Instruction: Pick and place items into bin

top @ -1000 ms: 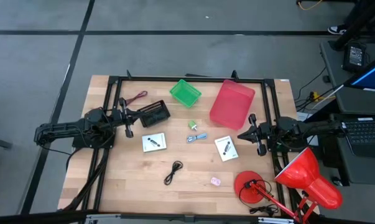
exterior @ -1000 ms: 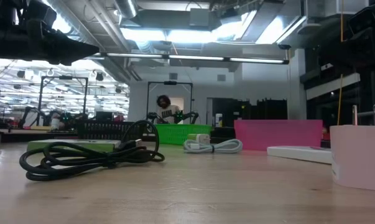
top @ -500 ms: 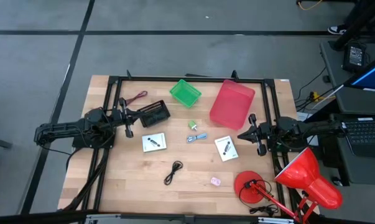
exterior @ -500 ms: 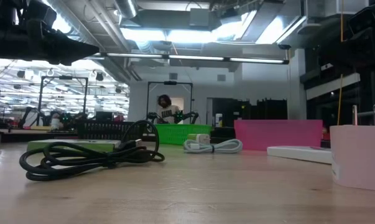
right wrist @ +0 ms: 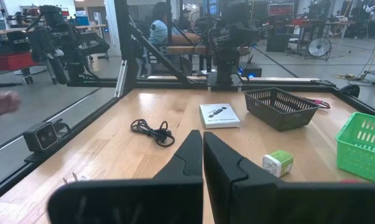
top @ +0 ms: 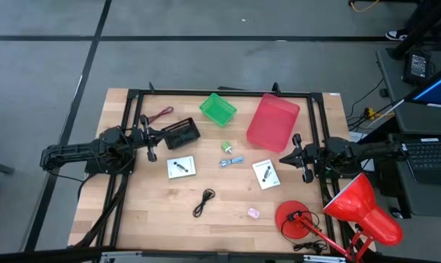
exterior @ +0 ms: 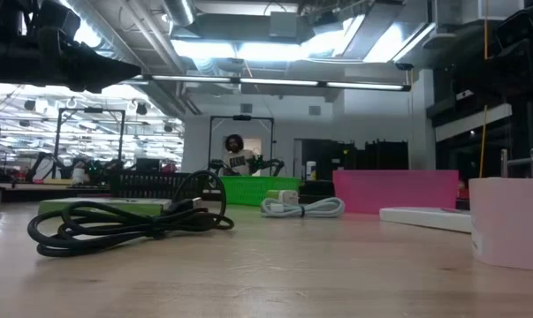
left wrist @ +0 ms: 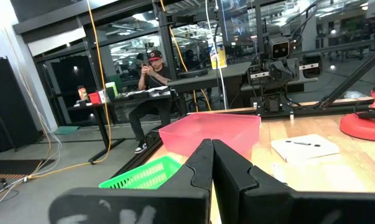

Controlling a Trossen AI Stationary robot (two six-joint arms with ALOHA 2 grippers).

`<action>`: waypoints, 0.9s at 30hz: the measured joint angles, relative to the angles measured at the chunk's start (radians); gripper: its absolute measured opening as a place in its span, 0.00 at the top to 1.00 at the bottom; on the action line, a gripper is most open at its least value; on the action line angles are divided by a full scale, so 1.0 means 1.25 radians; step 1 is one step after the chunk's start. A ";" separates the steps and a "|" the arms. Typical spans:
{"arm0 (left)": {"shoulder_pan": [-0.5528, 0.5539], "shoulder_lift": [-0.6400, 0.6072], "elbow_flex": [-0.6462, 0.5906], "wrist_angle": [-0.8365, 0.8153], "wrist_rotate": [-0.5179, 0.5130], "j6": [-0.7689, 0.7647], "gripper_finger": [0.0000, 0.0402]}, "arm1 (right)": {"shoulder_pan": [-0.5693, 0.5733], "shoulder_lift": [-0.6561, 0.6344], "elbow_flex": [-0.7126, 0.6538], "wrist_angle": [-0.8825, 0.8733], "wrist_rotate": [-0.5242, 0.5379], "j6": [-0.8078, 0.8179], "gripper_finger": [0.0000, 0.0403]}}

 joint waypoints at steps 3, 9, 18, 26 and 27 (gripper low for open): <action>0.000 0.000 0.000 0.000 0.000 0.000 1.00 | 0.000 0.000 0.000 0.000 0.000 0.000 1.00; 0.000 0.000 0.000 0.000 0.000 0.000 1.00 | 0.000 0.000 0.000 0.001 0.000 0.000 1.00; 0.000 0.000 0.000 0.000 0.000 0.139 1.00 | 0.000 0.000 0.000 0.001 0.000 -0.001 1.00; 0.000 0.000 0.000 0.000 0.000 0.107 1.00 | 0.000 0.000 0.000 0.001 0.000 0.000 1.00; 0.000 0.000 0.000 0.000 0.000 0.092 1.00 | 0.000 0.000 0.000 0.001 0.000 0.000 1.00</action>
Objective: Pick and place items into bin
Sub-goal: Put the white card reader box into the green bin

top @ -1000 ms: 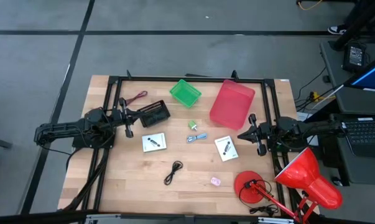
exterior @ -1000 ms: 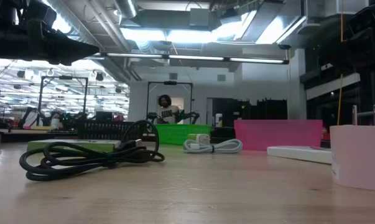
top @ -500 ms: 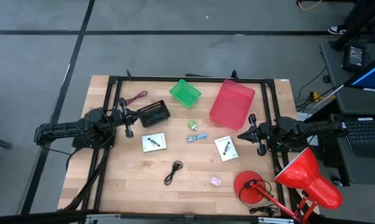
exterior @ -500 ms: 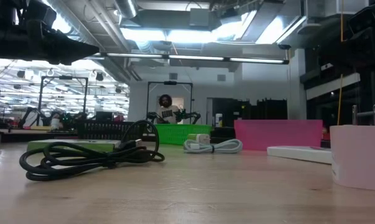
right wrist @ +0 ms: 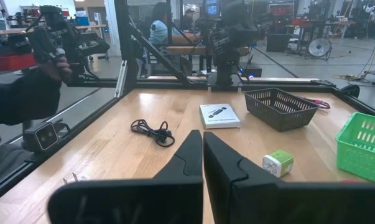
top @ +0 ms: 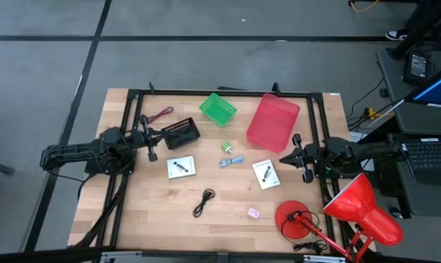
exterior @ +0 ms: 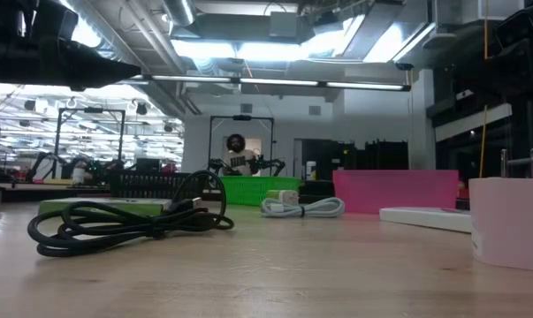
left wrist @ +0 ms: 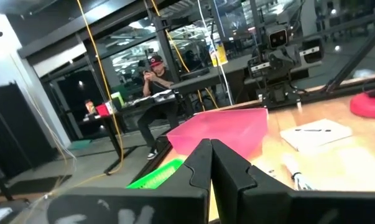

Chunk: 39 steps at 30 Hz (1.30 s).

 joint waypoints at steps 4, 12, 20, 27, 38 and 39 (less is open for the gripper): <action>0.000 0.000 0.000 0.000 0.000 -0.080 1.00 | 0.000 0.000 0.000 0.000 0.000 0.000 1.00; 0.000 0.000 0.000 -0.013 0.000 -0.115 1.00 | 0.000 0.000 0.000 0.000 0.000 -0.003 1.00; 0.000 0.000 0.000 -0.058 0.043 -0.197 1.00 | -0.001 0.000 0.000 0.008 0.068 -0.002 1.00; 0.000 0.028 0.000 -0.063 0.103 -0.247 1.00 | -0.001 0.000 0.000 0.014 0.112 -0.001 1.00; 0.000 0.145 0.020 0.001 0.029 -0.283 1.00 | -0.003 0.000 0.000 0.014 0.116 -0.075 1.00; 0.000 0.156 0.024 0.001 0.022 -0.285 1.00 | -0.004 0.000 0.000 0.014 0.115 -0.093 1.00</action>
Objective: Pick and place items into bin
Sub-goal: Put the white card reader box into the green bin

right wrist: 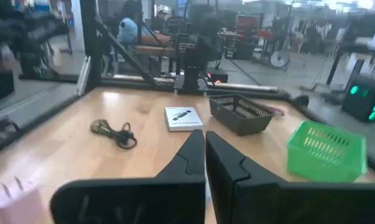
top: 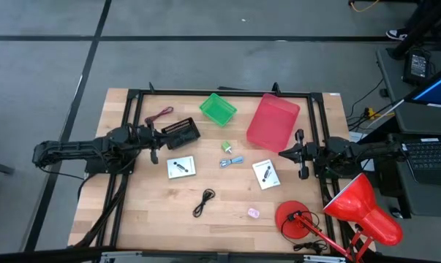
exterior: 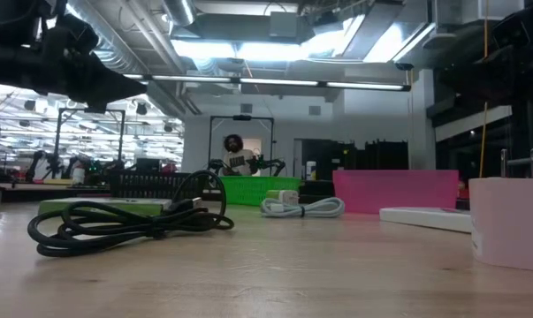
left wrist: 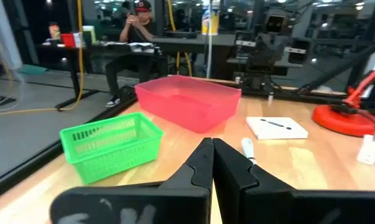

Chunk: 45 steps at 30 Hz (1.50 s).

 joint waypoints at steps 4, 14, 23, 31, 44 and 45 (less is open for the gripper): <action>0.000 0.046 0.018 0.000 -0.006 -0.041 1.00 | 0.000 0.000 0.000 0.000 -0.001 -0.011 1.00; 0.000 0.138 0.027 0.106 0.037 -0.002 1.00 | 0.000 0.000 0.000 0.000 -0.003 0.108 1.00; 0.000 0.225 0.027 0.207 0.081 0.026 1.00 | 0.000 0.000 0.000 -0.001 -0.010 0.175 1.00; 0.000 0.264 0.027 0.282 0.081 0.032 1.00 | 0.000 0.000 0.000 -0.001 -0.010 0.178 1.00; -0.001 0.296 0.038 0.311 0.085 0.002 1.00 | 0.000 0.000 0.000 -0.002 -0.010 0.177 1.00; -0.001 0.298 0.044 0.311 0.085 -0.009 1.00 | 0.000 0.000 0.000 -0.002 -0.010 0.177 1.00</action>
